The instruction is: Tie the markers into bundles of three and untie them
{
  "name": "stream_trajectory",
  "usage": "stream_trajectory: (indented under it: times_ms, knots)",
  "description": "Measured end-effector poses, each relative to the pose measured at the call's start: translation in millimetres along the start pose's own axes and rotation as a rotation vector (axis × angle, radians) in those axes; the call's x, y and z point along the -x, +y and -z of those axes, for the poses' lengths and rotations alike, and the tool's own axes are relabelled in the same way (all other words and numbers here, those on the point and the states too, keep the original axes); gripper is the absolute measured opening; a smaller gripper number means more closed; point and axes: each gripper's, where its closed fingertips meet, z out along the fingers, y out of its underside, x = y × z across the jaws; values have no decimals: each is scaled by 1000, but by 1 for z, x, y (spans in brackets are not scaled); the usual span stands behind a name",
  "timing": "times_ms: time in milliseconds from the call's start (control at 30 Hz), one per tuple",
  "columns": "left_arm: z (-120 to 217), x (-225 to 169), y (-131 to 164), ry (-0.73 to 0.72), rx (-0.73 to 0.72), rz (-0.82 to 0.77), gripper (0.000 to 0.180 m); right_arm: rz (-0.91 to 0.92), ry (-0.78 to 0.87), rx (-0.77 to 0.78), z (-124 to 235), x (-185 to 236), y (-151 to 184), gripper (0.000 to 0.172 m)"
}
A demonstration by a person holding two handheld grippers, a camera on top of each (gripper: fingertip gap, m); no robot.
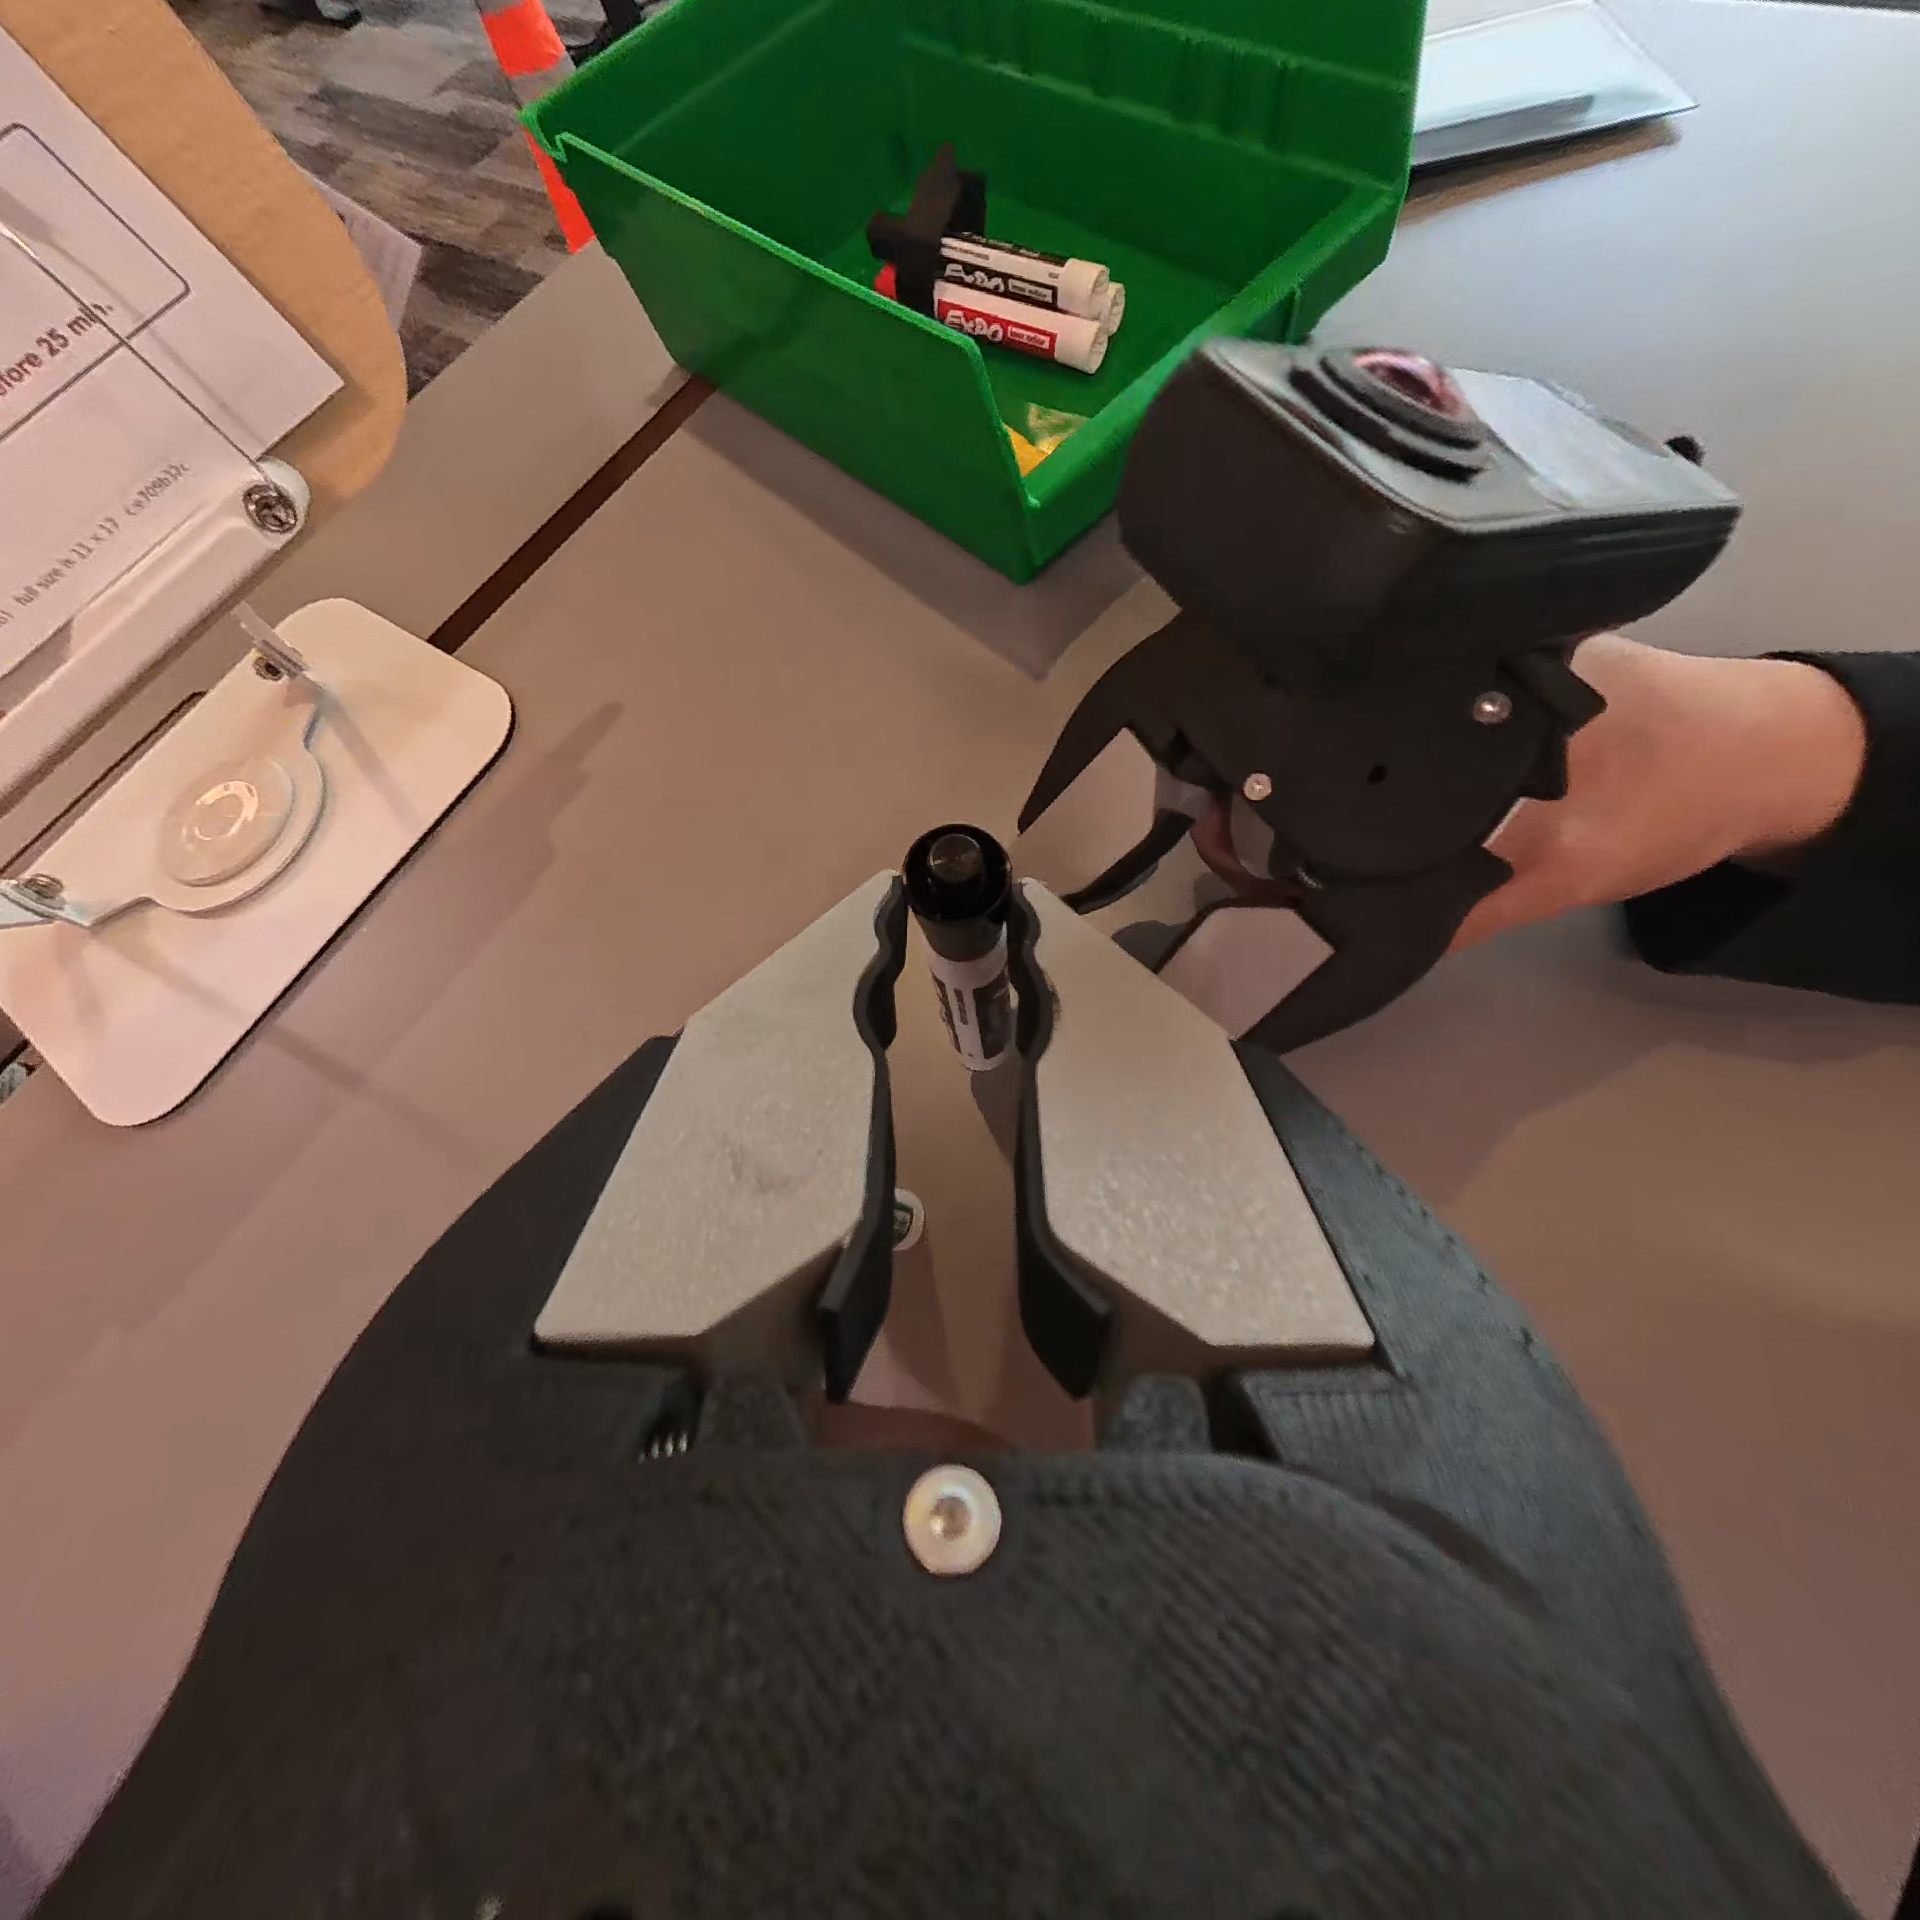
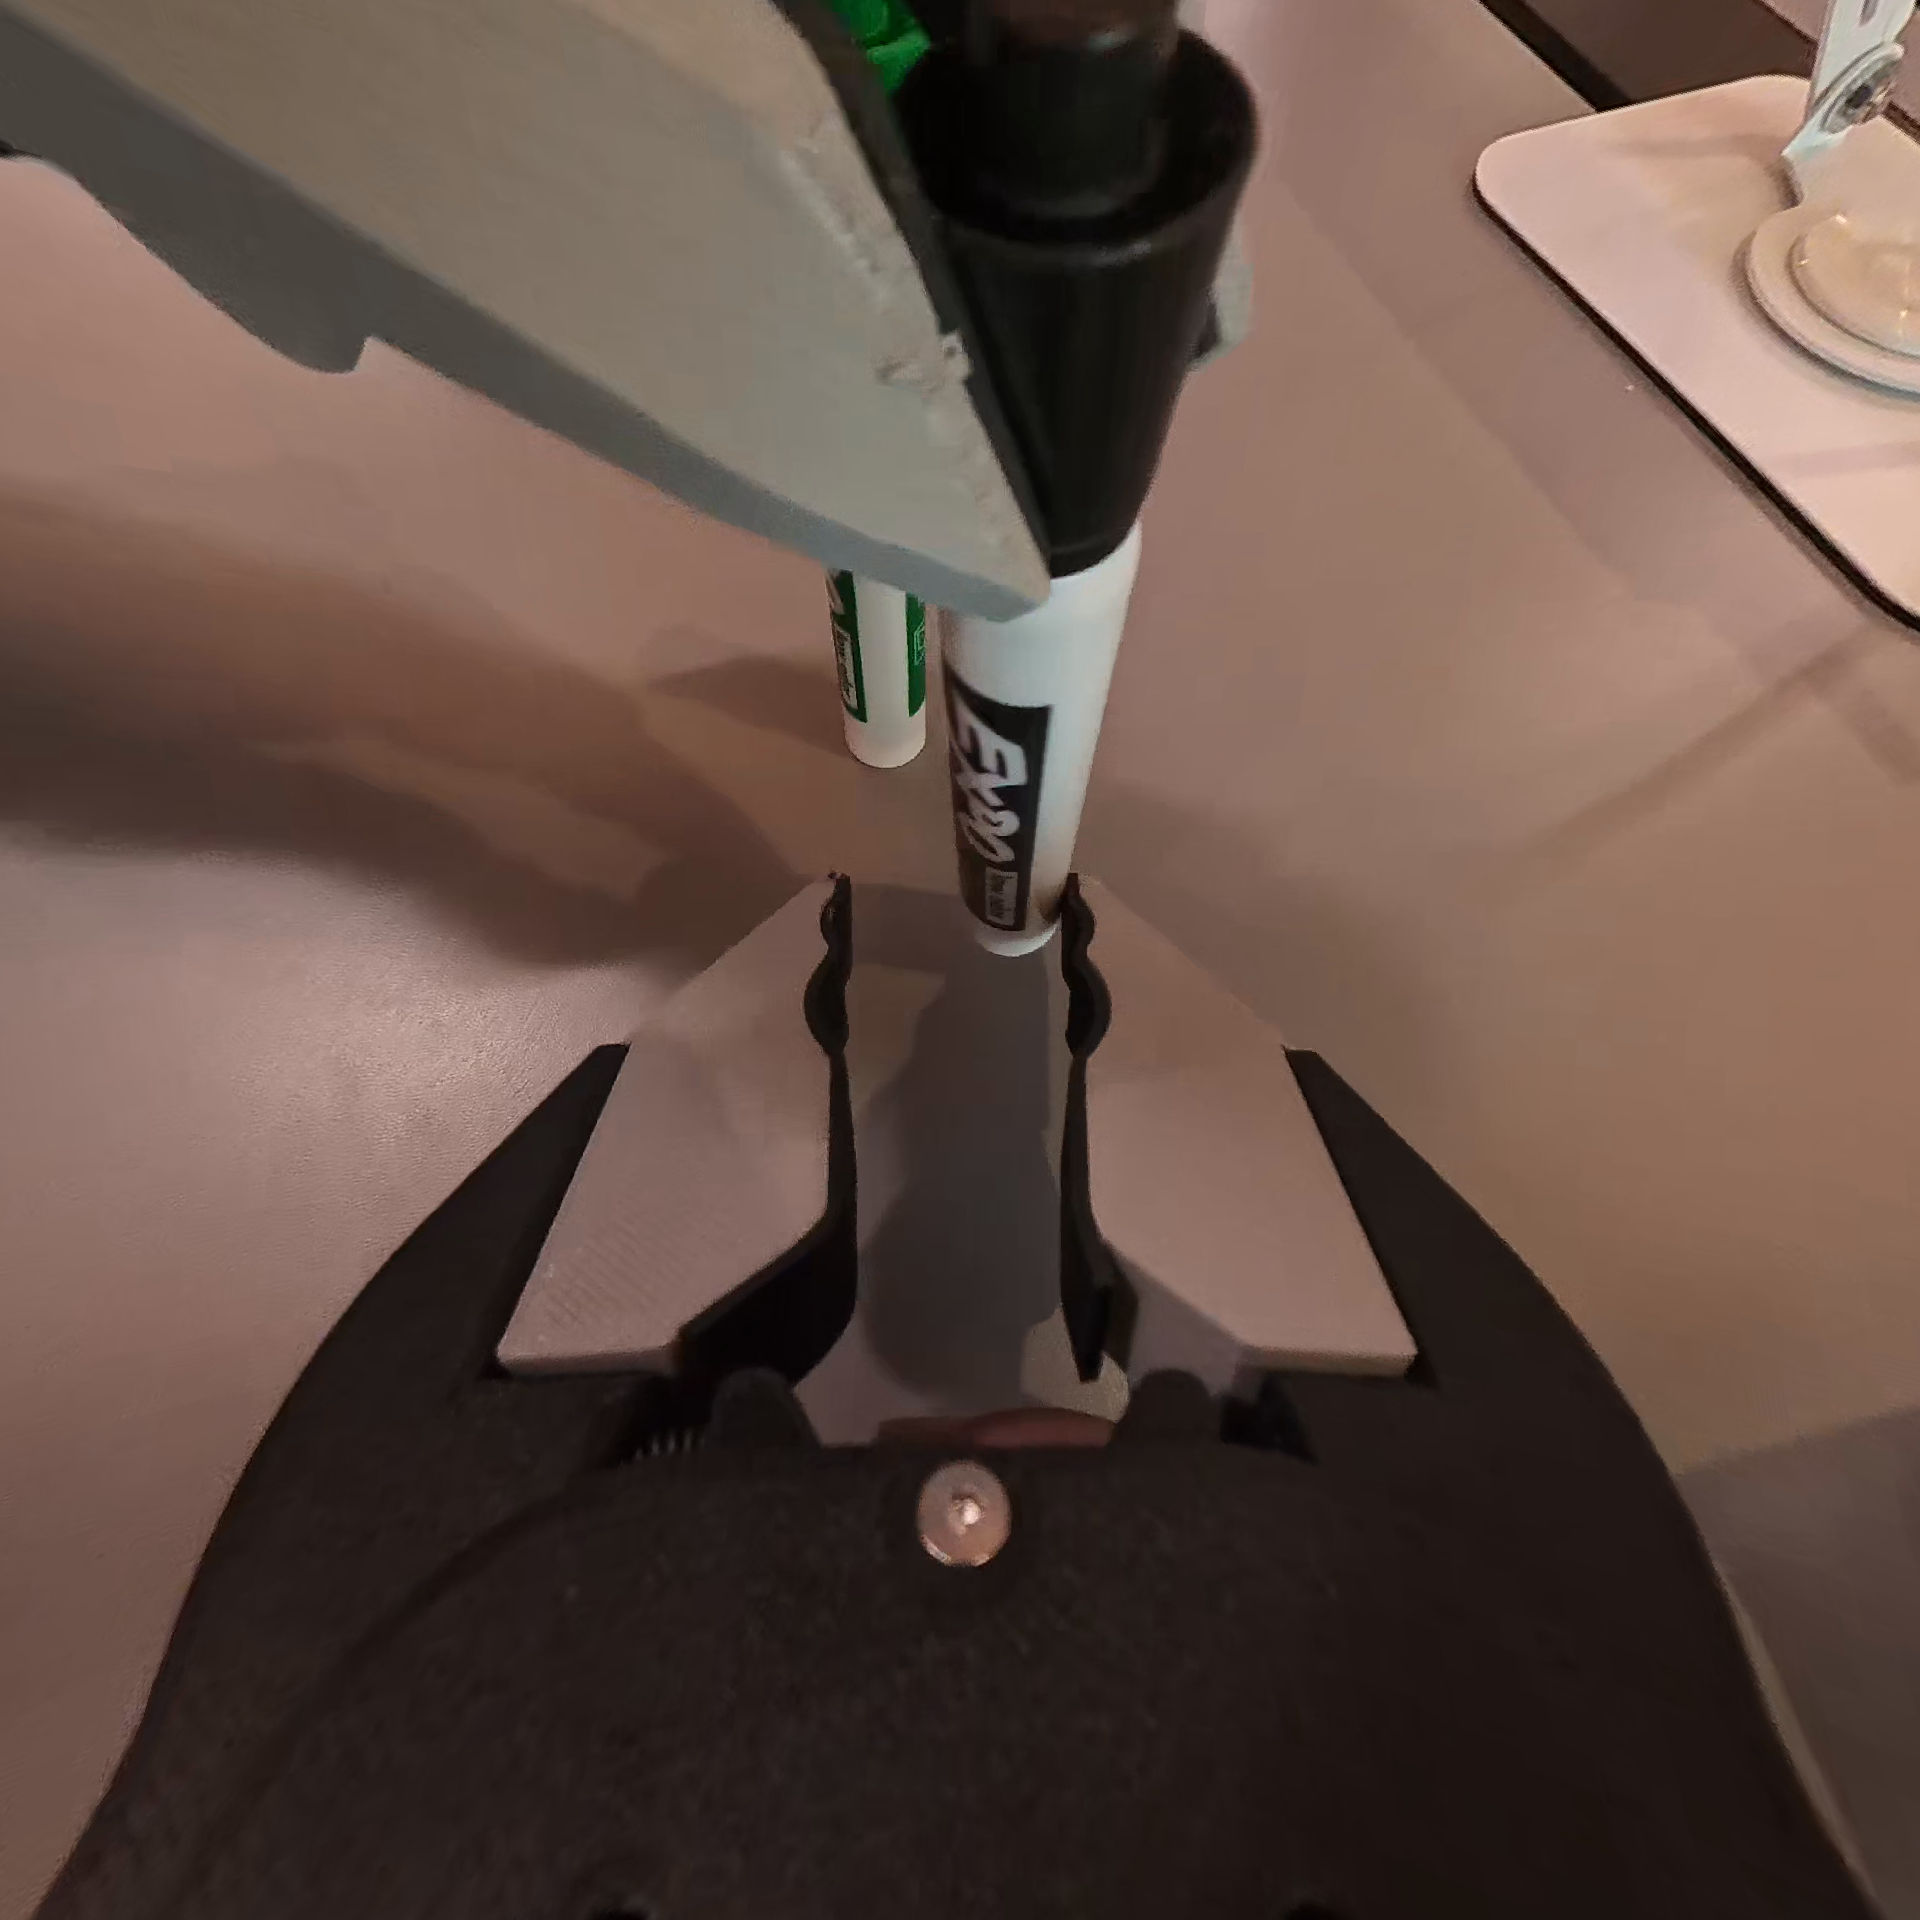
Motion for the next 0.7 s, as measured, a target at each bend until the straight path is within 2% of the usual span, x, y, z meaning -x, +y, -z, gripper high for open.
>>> stream_trajectory:
  times_ms: [267, 700]
  knots:
    - [-4, 10, 16, -33, 37, 17, 16, -13, 6, 1, 4, -5, 2, 39]
    - [-2, 8, 16, -54, 33, 3, 17, -38, -1, -21, 9, -8, 0, 37]
